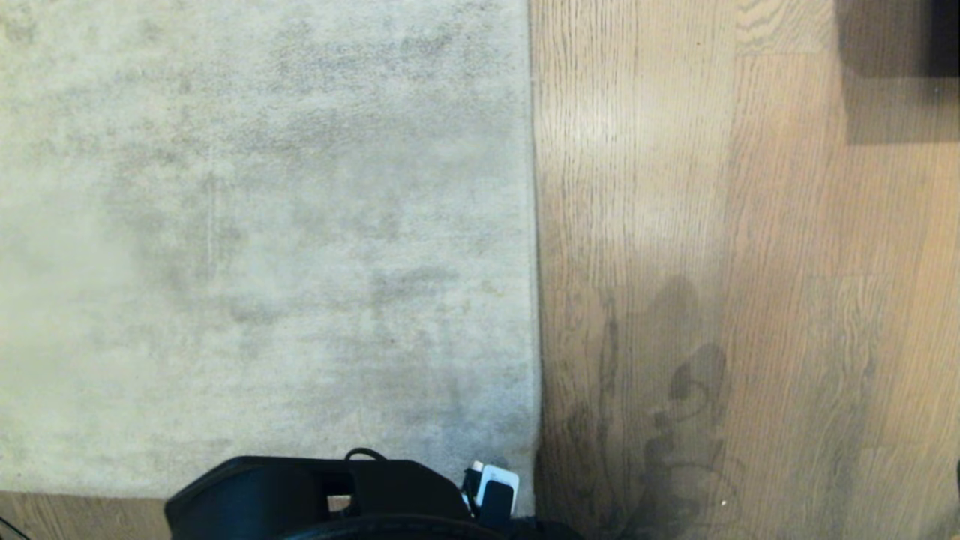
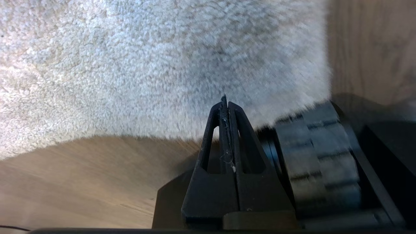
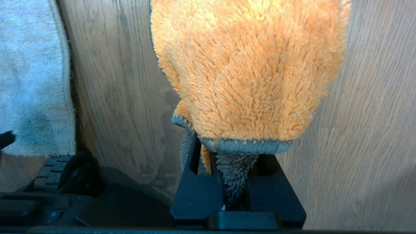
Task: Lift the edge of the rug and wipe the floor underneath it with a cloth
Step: Put down the rag
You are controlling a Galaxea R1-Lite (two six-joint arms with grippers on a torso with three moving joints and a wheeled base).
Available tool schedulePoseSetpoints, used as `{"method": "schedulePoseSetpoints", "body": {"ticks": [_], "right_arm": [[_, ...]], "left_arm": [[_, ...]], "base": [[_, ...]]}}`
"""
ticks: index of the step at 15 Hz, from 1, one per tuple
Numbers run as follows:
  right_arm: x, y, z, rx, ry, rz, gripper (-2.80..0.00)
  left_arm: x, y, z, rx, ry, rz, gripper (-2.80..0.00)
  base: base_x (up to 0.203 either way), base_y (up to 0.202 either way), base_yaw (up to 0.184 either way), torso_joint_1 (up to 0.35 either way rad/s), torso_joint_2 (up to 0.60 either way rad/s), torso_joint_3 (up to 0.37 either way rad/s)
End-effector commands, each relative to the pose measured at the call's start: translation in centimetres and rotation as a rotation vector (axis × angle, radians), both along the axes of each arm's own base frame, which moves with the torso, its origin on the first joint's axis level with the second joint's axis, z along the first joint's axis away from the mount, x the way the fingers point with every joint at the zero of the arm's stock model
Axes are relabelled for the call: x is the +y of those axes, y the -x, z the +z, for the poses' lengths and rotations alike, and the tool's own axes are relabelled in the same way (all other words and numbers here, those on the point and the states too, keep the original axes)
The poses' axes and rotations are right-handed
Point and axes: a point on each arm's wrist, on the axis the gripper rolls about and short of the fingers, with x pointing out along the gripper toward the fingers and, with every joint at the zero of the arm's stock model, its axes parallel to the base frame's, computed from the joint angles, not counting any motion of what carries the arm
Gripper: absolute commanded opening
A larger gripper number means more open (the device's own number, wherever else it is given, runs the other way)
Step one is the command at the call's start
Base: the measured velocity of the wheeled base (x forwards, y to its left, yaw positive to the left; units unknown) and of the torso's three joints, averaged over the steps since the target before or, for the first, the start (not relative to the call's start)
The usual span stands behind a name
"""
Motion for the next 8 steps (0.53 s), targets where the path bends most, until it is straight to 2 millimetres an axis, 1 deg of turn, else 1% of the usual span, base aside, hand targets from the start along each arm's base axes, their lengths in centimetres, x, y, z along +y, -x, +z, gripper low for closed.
{"method": "schedulePoseSetpoints", "body": {"ticks": [1, 3, 5, 8], "right_arm": [[0.0, 0.0, 0.0, 0.001, 0.0, 0.0, -2.8], [0.0, 0.0, 0.0, 0.001, 0.0, 0.0, -2.8], [0.0, 0.0, 0.0, 0.001, 0.0, 0.0, -2.8], [0.0, 0.0, 0.0, 0.001, 0.0, 0.002, -2.8]], "left_arm": [[-0.2, -0.6, -0.7, -0.002, 0.002, 0.016, -2.8], [-0.6, -1.4, -0.6, -0.014, 0.001, 0.018, -2.8], [-1.6, -2.3, -0.3, -0.037, 0.029, 0.018, -2.8], [-2.9, -2.9, 0.3, -0.058, 0.063, 0.012, -2.8]], "base": [[0.0, 0.0, 0.0, 0.0, 0.0, 0.0], [0.0, 0.0, 0.0, 0.0, 0.0, 0.0], [0.0, 0.0, 0.0, 0.0, 0.0, 0.0], [0.0, 0.0, 0.0, 0.0, 0.0, 0.0]]}}
